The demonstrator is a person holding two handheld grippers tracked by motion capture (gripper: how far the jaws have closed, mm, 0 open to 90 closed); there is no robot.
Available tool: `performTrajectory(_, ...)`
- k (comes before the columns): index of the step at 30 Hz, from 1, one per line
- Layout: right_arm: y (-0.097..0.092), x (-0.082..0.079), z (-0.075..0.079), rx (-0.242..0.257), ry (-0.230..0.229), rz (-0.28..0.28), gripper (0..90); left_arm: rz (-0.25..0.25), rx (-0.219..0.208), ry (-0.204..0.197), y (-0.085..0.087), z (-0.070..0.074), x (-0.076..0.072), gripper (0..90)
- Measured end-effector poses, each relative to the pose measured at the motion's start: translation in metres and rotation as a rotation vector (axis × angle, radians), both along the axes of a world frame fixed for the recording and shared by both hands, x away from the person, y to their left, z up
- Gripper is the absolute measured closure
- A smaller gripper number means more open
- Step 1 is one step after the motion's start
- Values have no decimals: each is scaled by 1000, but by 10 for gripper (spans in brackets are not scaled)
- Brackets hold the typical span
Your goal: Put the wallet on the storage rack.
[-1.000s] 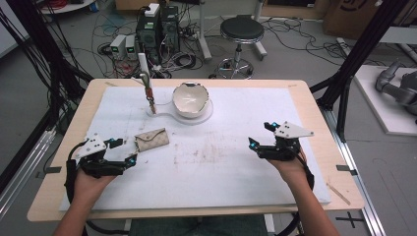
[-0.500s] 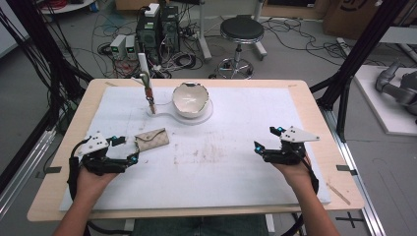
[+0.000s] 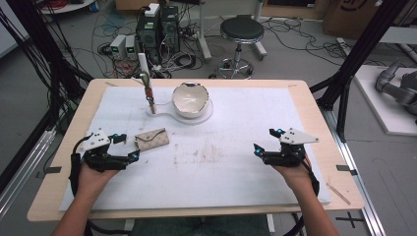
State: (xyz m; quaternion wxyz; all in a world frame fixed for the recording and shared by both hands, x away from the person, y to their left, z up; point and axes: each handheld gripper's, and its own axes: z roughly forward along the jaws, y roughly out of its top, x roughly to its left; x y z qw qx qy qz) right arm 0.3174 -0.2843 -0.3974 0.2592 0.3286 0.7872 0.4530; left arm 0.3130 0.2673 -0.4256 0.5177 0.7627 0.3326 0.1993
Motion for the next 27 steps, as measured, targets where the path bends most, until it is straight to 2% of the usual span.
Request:
performTrajectory(14,-13,-10,-3,-16,15,-25,205,-15,55,4,-16,-3,33,171)
performTrajectory(18,-16,-13,-4,-23,19,-27,205,-34,62,25,-18,-7,42,170)
performTrajectory(24,-20,-15,-9,-10,30,-33,205,-56,96,54,-21,-12,55,168)
performTrajectory(27,-20,-15,-10,-14,25,-25,205,-66,118,87,-23,-19,61,169)
